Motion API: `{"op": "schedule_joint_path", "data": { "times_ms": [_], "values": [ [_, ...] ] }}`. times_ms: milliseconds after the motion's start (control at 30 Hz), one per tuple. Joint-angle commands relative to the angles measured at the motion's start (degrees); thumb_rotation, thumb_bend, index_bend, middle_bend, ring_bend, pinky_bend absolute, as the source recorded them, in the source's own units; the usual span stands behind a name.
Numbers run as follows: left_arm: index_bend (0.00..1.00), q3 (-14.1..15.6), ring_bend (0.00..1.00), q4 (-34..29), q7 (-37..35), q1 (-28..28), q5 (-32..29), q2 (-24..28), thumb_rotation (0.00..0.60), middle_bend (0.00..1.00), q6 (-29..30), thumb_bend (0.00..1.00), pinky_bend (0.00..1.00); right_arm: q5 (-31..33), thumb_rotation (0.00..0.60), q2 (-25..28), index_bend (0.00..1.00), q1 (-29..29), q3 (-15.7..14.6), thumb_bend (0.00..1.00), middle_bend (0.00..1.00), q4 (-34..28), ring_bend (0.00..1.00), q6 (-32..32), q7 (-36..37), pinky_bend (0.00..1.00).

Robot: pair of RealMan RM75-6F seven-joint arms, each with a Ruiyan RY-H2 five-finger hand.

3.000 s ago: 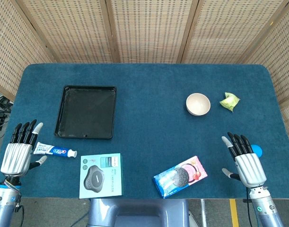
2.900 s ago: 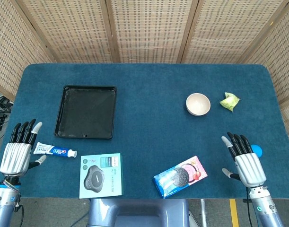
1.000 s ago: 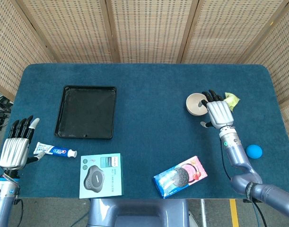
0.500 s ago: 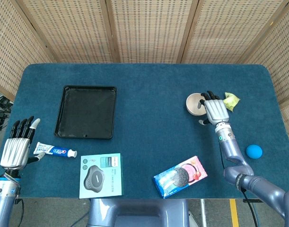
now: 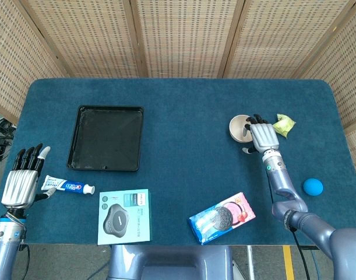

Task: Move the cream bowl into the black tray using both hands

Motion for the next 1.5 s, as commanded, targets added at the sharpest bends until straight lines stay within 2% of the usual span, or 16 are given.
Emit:
{"op": "schedule_joint_path", "data": {
  "times_ms": [33,267,467,800,1067,1500],
  "values": [
    [0.0,-0.01,0.0,0.08,-0.08,0.01,-0.03,-0.02,0.6,0.0,0.07,0.04,0.0,-0.43,0.6,-1.09,0.53,0.73,-0.29,0.33,0.29,1.91,0.13,-0.68,1.17,0.29],
    [0.0,-0.03,0.0,0.33,-0.14,-0.1,-0.44,-0.09,0.6,0.0,-0.14,0.04,0.0,-1.17,0.6,-3.33,0.55,2.08,-0.9,0.33,0.31,6.39,0.14,-2.17,3.3,0.32],
    [0.0,-0.02,0.0,0.62,-0.22,-0.19,-0.69,-0.19,0.6,0.0,-0.34,0.04,0.0,-2.11,0.6,-4.8,0.58,2.77,-1.36,0.43,0.34,9.11,0.16,-2.4,5.31,0.33],
    [0.0,0.05,0.0,1.0,-0.63,-0.2,-0.98,-0.21,0.6,0.0,-0.49,0.04,0.0,-3.13,0.6,-6.68,0.6,3.26,-2.25,0.49,0.36,12.86,0.16,-3.38,7.72,0.33],
    [0.0,0.13,0.0,0.96,-0.74,-0.21,-0.8,-0.19,0.6,0.0,-0.31,0.04,0.0,-3.75,0.6,-7.32,0.63,3.27,-2.64,0.56,0.39,13.66,0.17,-2.89,8.1,0.34],
    [0.0,0.3,0.0,0.86,-0.99,-0.21,-0.5,-0.14,0.6,0.0,-0.17,0.04,0.0,-4.89,0.6,-7.17,0.67,2.91,-3.01,0.56,0.42,12.62,0.18,-0.24,7.87,0.34]
  ]
}}
